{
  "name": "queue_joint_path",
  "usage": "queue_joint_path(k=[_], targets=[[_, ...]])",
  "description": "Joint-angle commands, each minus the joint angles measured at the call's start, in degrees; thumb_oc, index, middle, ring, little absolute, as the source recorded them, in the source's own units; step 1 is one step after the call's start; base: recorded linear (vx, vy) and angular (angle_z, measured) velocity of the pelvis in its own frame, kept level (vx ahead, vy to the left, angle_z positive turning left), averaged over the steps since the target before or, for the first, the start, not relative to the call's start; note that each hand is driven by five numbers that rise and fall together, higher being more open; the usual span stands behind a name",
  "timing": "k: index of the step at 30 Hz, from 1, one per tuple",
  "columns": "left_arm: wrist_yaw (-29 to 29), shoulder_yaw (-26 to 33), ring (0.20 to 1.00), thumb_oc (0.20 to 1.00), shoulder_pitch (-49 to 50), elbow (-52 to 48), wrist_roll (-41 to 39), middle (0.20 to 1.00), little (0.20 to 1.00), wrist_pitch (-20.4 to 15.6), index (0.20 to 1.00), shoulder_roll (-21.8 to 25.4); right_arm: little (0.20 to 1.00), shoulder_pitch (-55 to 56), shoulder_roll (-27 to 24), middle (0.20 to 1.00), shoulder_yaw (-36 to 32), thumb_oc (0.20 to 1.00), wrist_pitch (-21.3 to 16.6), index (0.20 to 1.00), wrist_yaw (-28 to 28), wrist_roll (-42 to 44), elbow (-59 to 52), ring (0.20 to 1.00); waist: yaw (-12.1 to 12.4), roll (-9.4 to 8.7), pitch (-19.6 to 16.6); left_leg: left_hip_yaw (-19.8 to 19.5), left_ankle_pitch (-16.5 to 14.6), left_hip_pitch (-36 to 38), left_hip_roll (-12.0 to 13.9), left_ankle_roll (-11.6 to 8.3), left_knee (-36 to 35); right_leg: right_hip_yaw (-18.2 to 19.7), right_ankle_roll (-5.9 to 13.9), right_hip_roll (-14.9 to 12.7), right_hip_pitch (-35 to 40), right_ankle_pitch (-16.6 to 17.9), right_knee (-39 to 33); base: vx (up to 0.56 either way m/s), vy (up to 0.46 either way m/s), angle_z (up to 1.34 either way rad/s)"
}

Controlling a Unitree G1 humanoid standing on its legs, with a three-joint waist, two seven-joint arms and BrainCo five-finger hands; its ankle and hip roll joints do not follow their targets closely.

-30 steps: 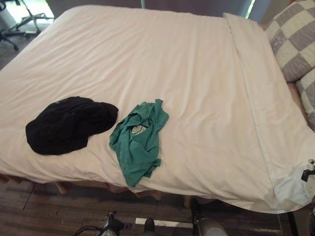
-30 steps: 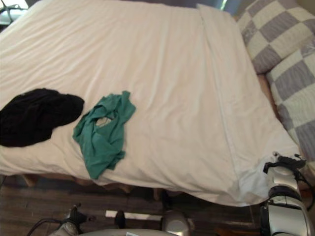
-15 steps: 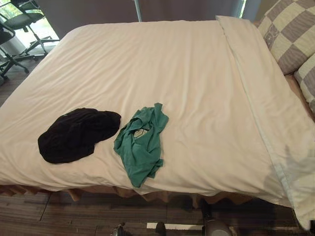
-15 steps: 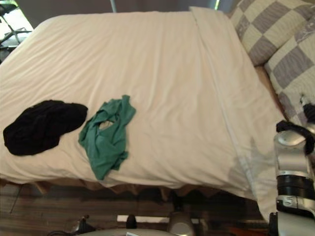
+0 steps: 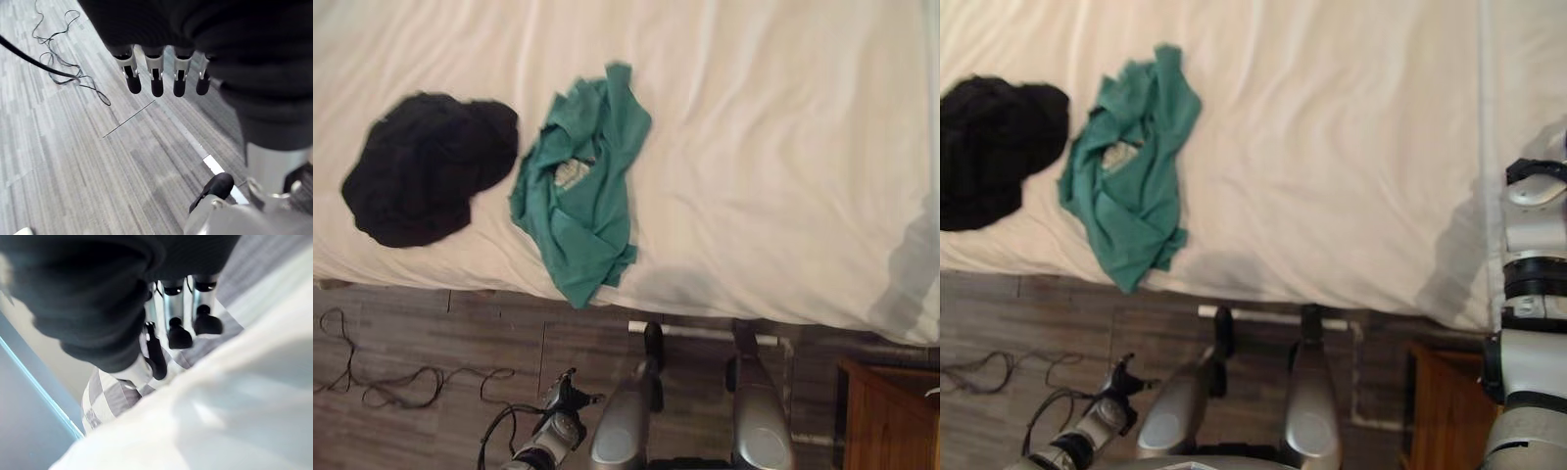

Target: Tidy up the quilt and then pick up the clothes from the bed and put them into the laundry hamper.

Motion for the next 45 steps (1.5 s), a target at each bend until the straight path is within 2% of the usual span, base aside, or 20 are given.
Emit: queue_joint_path(k=[1, 2, 3, 8, 18, 19, 20, 25, 26, 29, 32, 34, 36, 37, 40, 41, 42, 43, 44, 45], targets=[[2.01, 1.07, 1.000, 1.000, -0.01, 5.13, -1.60, 1.000, 1.000, 0.36, 1.000, 0.90, 0.200, 5.74, 0.59, 0.200, -0.01, 0.200, 1.05, 0.200, -3.74, -6.32, -2.05, 0.200, -1.41, -1.00, -1.60, -0.52, -4.05, -2.48, 3.68, -3.12, 6.83, 2.48, 6.47, -3.47, -1.93, -14.88, 14.20, -0.06, 0.033, -0.09], [2.02, 1.02, 1.000, 1.000, 0.00, 5.14, -1.60, 1.000, 1.000, 0.35, 1.000, 0.95, 0.200, 5.91, 0.63, 0.200, -0.15, 0.200, 1.10, 0.200, -3.73, -6.37, -2.17, 0.200, -1.32, -1.04, -1.69, -0.50, -4.08, -2.57, 3.68, -3.12, 6.90, 2.51, 6.47, -3.47, -2.02, -14.90, 14.26, -0.06, 0.071, -0.23], [2.73, 1.96, 1.000, 1.000, -0.38, 6.44, -0.95, 1.000, 1.000, 0.78, 1.000, 0.22, 0.200, 13.86, 7.54, 0.200, -2.80, 0.200, 0.73, 0.200, -5.67, -7.78, -4.66, 0.200, -2.44, -0.91, -1.03, 0.12, -4.76, -2.98, 3.56, -2.73, 7.86, 3.02, 6.39, -3.39, -2.81, -14.88, 14.70, -0.03, 0.069, -0.27], [3.95, 4.88, 1.000, 1.000, 0.02, 7.57, 0.21, 1.000, 1.000, 1.64, 1.000, -0.45, 0.200, 32.32, 20.05, 0.200, -2.53, 0.200, -1.03, 0.200, -3.49, -11.56, -8.46, 0.200, -5.24, -1.82, -1.77, 1.32, -7.28, -1.61, 3.73, -2.12, 9.78, 3.92, 6.52, -3.59, -1.83, -15.22, 15.03, 0.01, 0.076, -0.18], [4.22, 7.56, 1.000, 1.000, 3.94, 5.53, 1.25, 1.000, 1.000, 0.36, 1.000, 2.35, 0.209, 52.01, 27.31, 0.209, 5.59, 0.209, 1.02, 0.209, 9.18, -18.07, 2.64, 0.209, -9.58, -8.09, -7.26, 4.62, -9.67, 8.48, 2.82, -1.22, 7.82, 4.23, 8.35, -5.25, 7.44, -12.03, 10.60, 0.05, 0.078, -0.07], [4.22, 7.55, 1.000, 1.000, 4.02, 5.50, 1.25, 1.000, 1.000, 0.36, 1.000, 2.37, 0.730, 52.08, 27.33, 0.730, 5.60, 0.730, 1.02, 0.730, 9.18, -18.09, 2.62, 0.730, -9.52, -8.15, -7.20, 4.68, -9.59, 8.75, 2.78, -1.21, 7.59, 4.27, 8.37, -5.26, 7.62, -12.00, 10.49, 0.04, 0.084, -0.09], [3.71, 7.96, 1.000, 1.000, 4.50, 5.15, 1.35, 1.000, 1.000, 0.19, 1.000, 2.36, 1.000, 53.78, 28.05, 1.000, 6.45, 1.000, 1.30, 1.000, 11.42, -18.97, 4.60, 1.000, -9.26, -8.71, -8.91, 4.95, -8.87, 11.11, 2.49, -0.77, 4.75, 4.16, 8.88, -5.09, 8.99, -10.83, 9.26, 0.03, 0.044, -0.10], [3.00, 7.80, 1.000, 1.000, 4.84, 5.38, 1.39, 1.000, 1.000, 0.05, 1.000, 1.80, 1.000, 54.92, 29.22, 1.000, 7.98, 1.000, 1.31, 1.000, 13.95, -18.99, 5.69, 1.000, -8.62, -9.01, -10.79, 4.74, -6.12, 14.49, 2.87, -0.50, -0.69, 4.23, 9.46, -4.10, 9.69, -7.63, 9.55, -0.03, 0.023, -0.19], [2.40, 7.81, 1.000, 1.000, 4.09, 5.86, 1.07, 1.000, 1.000, 0.53, 1.000, 1.55, 1.000, 53.57, 29.59, 1.000, 10.11, 1.000, 0.71, 1.000, 15.49, -18.16, 6.53, 1.000, -7.30, -7.88, -10.95, 4.57, -4.61, 14.53, 3.55, 0.08, -1.71, 2.30, 9.46, -2.59, 10.65, -10.83, 14.51, -0.13, 0.039, -0.19], [2.14, 8.28, 1.000, 1.000, 3.39, 6.80, 1.09, 1.000, 1.000, 1.09, 1.000, 1.62, 1.000, 50.70, 29.18, 1.000, 12.24, 1.000, -0.32, 1.000, 17.91, -16.79, 8.44, 1.000, -5.75, -6.88, -12.01, 4.59, -3.03, 13.51, 3.52, 0.73, -2.01, 0.40, 8.34, -0.38, 12.55, -13.71, 18.52, -0.14, 0.035, -0.08], [1.30, 8.91, 1.000, 1.000, 4.08, 6.85, 0.80, 1.000, 1.000, 0.55, 1.000, 1.21, 1.000, 47.26, 29.60, 1.000, 14.05, 1.000, -1.42, 1.000, 21.39, -14.30, 9.91, 1.000, -3.19, -6.69, -14.03, 4.24, -3.71, 12.30, 1.80, 0.61, 0.57, -3.32, 5.76, 0.77, 17.60, -18.40, 14.06, 0.06, -0.071, -0.18], [0.49, 8.79, 1.000, 1.000, 4.33, 5.77, 0.45, 1.000, 1.000, -0.27, 1.000, 0.94, 1.000, 46.08, 28.39, 1.000, 15.13, 1.000, -2.04, 1.000, 23.22, -14.67, 10.26, 1.000, -2.26, -6.83, -13.93, 4.10, -3.45, 8.86, 0.30, -1.19, 9.69, -2.60, 3.69, 0.80, 20.44, -19.83, 10.43, 0.04, -0.011, 0.31], [0.62, 9.10, 1.000, 1.000, 3.15, 4.93, -2.62, 1.000, 1.000, -0.99, 1.000, 0.05, 1.000, 40.69, 26.57, 1.000, 18.37, 1.000, -1.32, 1.000, 24.86, -16.31, 15.06, 1.000, -0.98, -6.27, -12.83, 1.55, 1.00, 1.95, 0.35, -6.45, 20.00, -2.95, 2.42, -0.46, 20.75, -20.40, 9.36, -0.11, 0.133, 0.63], [0.68, 8.98, 1.000, 1.000, 3.19, 5.22, -2.75, 1.000, 1.000, -0.86, 1.000, -0.18, 1.000, 40.00, 26.78, 1.000, 17.95, 1.000, -0.68, 1.000, 25.03, -15.53, 17.10, 1.000, -1.09, -6.21, -13.28, 1.50, 0.32, 2.24, 2.13, -5.96, 19.12, -3.10, 2.87, -1.55, 20.40, -20.07, 9.04, -0.12, 0.309, 0.41], [0.99, 8.54, 1.000, 1.000, 3.70, 7.06, -1.88, 1.000, 1.000, -0.09, 1.000, -0.96, 1.000, 39.90, 28.85, 1.000, 13.34, 1.000, -0.09, 1.000, 25.64, -7.30, 21.16, 1.000, -2.17, -5.55, -16.07, 2.22, 0.02, 6.65, 13.32, -5.46, 10.21, -2.91, 6.10, -6.57, 19.56, -19.03, 7.95, 0.03, 0.444, 0.12], [0.93, 8.34, 1.000, 1.000, 3.57, 7.80, -1.40, 1.000, 1.000, 0.00, 1.000, -1.25, 1.000, 40.28, 29.39, 1.000, 12.35, 1.000, -0.13, 1.000, 26.18, -5.65, 22.52, 1.000, -2.40, -5.21, -16.98, 2.39, 2.50, 8.06, 17.89, -6.07, 5.58, -2.73, 7.64, -8.87, 19.23, -18.50, 7.38, 0.03, 0.407, 0.09], [0.95, 8.28, 1.000, 1.000, 3.62, 7.86, -1.39, 1.000, 1.000, -0.04, 1.000, -1.30, 1.000, 40.33, 29.36, 1.000, 12.37, 1.000, -0.20, 1.000, 26.18, -5.59, 22.62, 1.000, -2.40, -5.15, -16.95, 2.51, 2.78, 8.78, 17.96, -6.23, 4.68, -2.88, 7.63, -8.77, 19.59, -18.71, 7.31, 0.06, 0.598, 0.35], [0.79, 7.87, 1.000, 1.000, 3.05, 8.63, -0.61, 1.000, 1.000, 0.21, 1.000, -1.24, 1.000, 41.51, 29.70, 1.000, 11.83, 1.000, -0.33, 1.000, 27.20, -4.70, 23.61, 1.000, -2.83, -4.32, -18.42, 1.54, 7.85, 9.89, 23.60, -7.70, -0.16, -2.57, 9.46, -11.54, 19.47, -17.78, 5.54, 0.03, 0.602, 0.37], [0.79, 7.22, 1.000, 1.000, 2.53, 9.25, 0.56, 1.000, 1.000, 0.44, 1.000, -0.80, 1.000, 42.16, 29.46, 1.000, 11.31, 1.000, -0.56, 1.000, 27.52, -4.70, 24.68, 1.000, -3.11, -3.75, -18.74, 0.89, 11.09, 10.18, 26.70, -9.17, -0.70, -2.54, 9.46, -12.85, 18.91, -17.07, 5.19, 0.02, 0.605, 0.31], [0.80, 7.17, 1.000, 1.000, 2.53, 9.30, 0.58, 1.000, 1.000, 0.42, 1.000, -0.83, 1.000, 42.19, 29.44, 1.000, 11.26, 1.000, -0.62, 1.000, 27.53, -4.71, 24.74, 1.000, -3.18, -3.57, -18.75, 0.76, 11.20, 10.28, 26.90, -9.31, -0.95, -2.76, 9.46, -12.67, 19.08, -17.21, 5.18, 0.02, 0.401, 0.07]])
